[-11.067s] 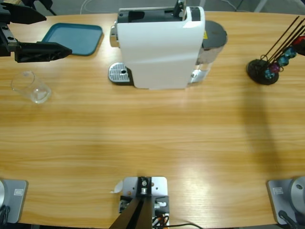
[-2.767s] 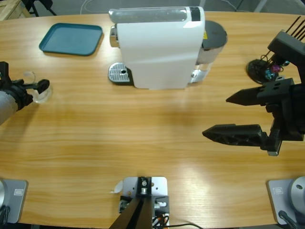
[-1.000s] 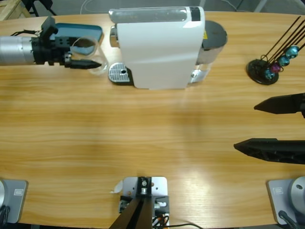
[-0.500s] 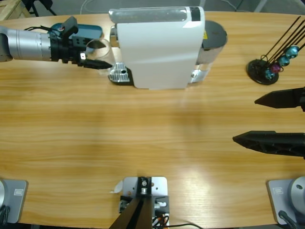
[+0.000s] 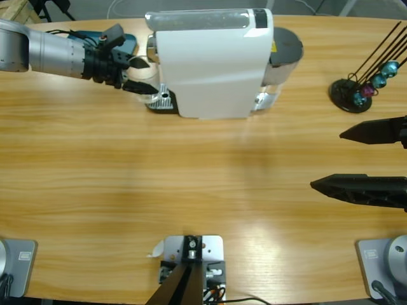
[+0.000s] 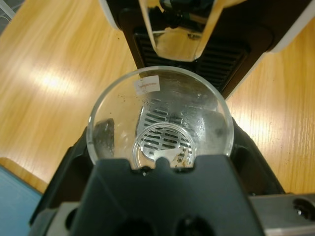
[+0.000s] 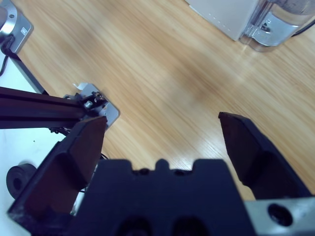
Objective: Pour coffee
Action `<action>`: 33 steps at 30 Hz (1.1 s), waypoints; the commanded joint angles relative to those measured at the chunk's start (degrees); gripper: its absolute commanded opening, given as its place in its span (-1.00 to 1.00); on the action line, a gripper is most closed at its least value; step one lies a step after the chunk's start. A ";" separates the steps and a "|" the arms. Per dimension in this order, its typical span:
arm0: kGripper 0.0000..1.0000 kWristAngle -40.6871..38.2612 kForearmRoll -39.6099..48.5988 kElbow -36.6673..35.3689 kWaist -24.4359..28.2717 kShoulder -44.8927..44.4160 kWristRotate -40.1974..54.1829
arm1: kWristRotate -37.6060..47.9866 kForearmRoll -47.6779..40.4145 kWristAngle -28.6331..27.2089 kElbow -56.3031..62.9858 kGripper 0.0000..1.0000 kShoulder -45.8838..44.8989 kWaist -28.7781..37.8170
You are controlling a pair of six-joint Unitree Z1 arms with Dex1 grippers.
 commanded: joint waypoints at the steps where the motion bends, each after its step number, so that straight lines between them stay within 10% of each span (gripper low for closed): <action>1: -1.00 2.09 2.44 -0.94 -1.62 3.15 1.47 | -0.61 -0.30 -1.53 1.84 1.00 -0.41 0.34; 13: -1.00 3.97 2.97 -1.14 -3.94 3.36 2.07 | -0.53 -0.48 -1.82 2.52 1.00 -0.32 0.34; 15: 0.46 6.34 2.86 -1.47 -4.04 3.82 1.03 | -0.53 -0.55 -1.82 2.54 1.00 -0.30 0.34; 19: 0.92 5.18 2.37 -0.77 -3.11 3.17 0.29 | -0.53 -0.57 -1.66 2.65 1.00 -0.23 0.34; 33: 1.00 -11.68 2.30 4.68 6.19 -6.06 0.66 | -0.17 -0.57 -1.82 2.31 1.00 -0.59 0.34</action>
